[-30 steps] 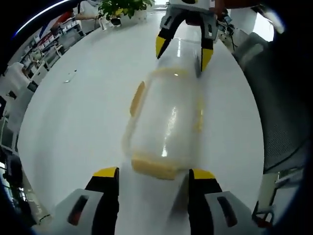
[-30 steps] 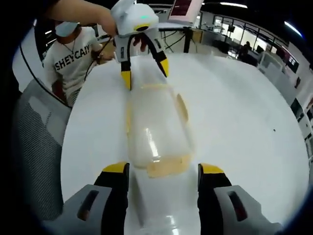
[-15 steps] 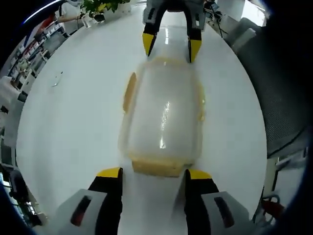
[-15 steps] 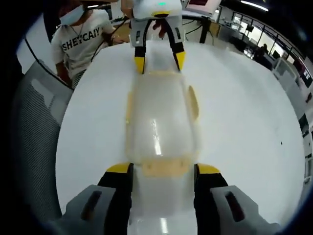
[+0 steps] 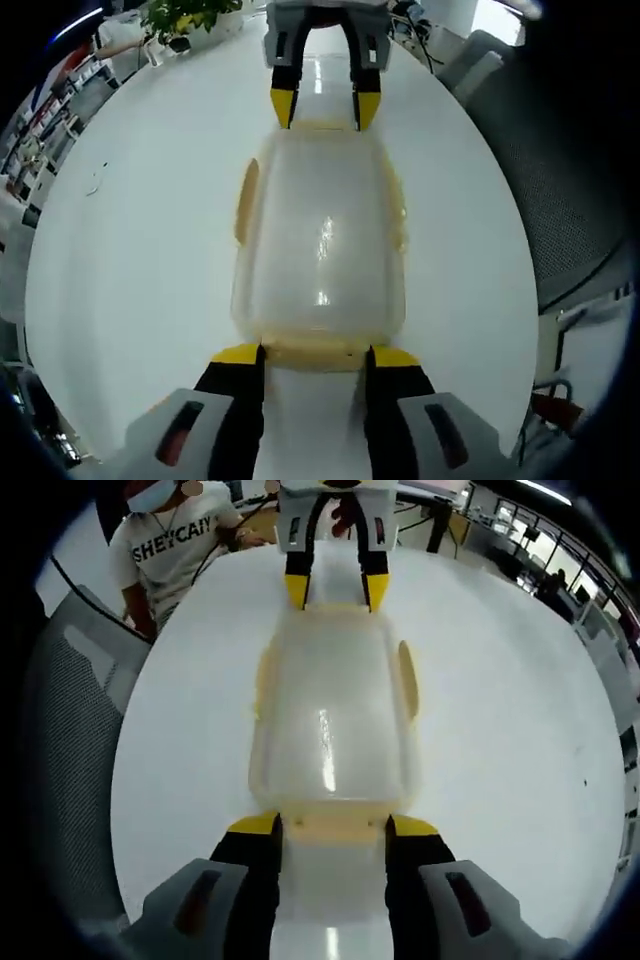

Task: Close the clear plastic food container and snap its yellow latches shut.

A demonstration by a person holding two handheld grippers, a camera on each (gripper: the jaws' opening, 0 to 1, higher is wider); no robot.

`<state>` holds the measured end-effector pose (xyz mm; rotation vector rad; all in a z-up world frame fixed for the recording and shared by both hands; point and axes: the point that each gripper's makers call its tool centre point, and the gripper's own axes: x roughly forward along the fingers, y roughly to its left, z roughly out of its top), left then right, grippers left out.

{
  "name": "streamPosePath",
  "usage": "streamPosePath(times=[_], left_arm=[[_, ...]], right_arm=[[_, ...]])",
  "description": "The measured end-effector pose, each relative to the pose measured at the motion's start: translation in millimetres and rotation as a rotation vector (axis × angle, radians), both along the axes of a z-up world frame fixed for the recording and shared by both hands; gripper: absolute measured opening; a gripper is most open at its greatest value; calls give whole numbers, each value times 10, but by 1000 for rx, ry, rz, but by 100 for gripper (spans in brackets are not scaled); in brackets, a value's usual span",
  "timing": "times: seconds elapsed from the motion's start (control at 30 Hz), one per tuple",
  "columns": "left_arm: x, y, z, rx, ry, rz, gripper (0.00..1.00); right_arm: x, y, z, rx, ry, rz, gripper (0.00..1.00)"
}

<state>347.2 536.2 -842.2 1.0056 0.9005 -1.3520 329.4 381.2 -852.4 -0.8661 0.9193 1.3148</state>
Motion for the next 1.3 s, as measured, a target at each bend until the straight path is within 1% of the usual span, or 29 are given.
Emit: streamPosePath(times=[0.13,0.23,0.33,0.37,0.43,0.5,0.57,0.63,0.7,0.8,0.9,0.97,1.03,1.07,1.17,1.3], left_arm=[[-9,3,-1,3,12,-13,34],[-11,4,-7,4,17,4,34],[-15,11,-8,-1,19,15,34],[-24,6,-5,2,11,1,34],[-26,11,-6,2,16,19,34],[-56,12,-6,4,11,18,33],[-121,-10,5,0,26,27,33],[-141,-18,37,6,13,25,33],[-143,-19,87,0,6,25,33],[-149,-11,170,-14,0,24,33],[-145,0,210,-19,2,31,33],[-157,5,243,-19,6,35,33],[-166,10,265,-14,8,33,33],[-171,13,287,-11,8,30,33],[-158,20,391,-16,7,37,33],[-128,35,447,-26,4,45,33]], right_arm=[[-6,-1,-7,-73,3,16,39],[2,-1,-14,-117,8,16,39],[-1,-8,-14,-136,8,21,39],[-3,-13,-11,-138,8,23,38],[-6,-32,-1,-122,4,20,38],[-21,-34,6,-93,-2,22,37],[-57,-52,2,-99,1,39,37],[-77,-51,24,-101,-2,42,37],[-90,-64,66,-96,-8,41,37],[-106,-56,157,-55,-2,28,37],[-109,-39,228,-32,0,28,37],[-106,-30,250,-25,-1,29,37],[-130,-15,275,-20,18,21,37],[-135,-15,299,-22,8,33,37],[-117,-23,375,-15,8,36,37],[-73,-7,472,-8,-2,49,37]])
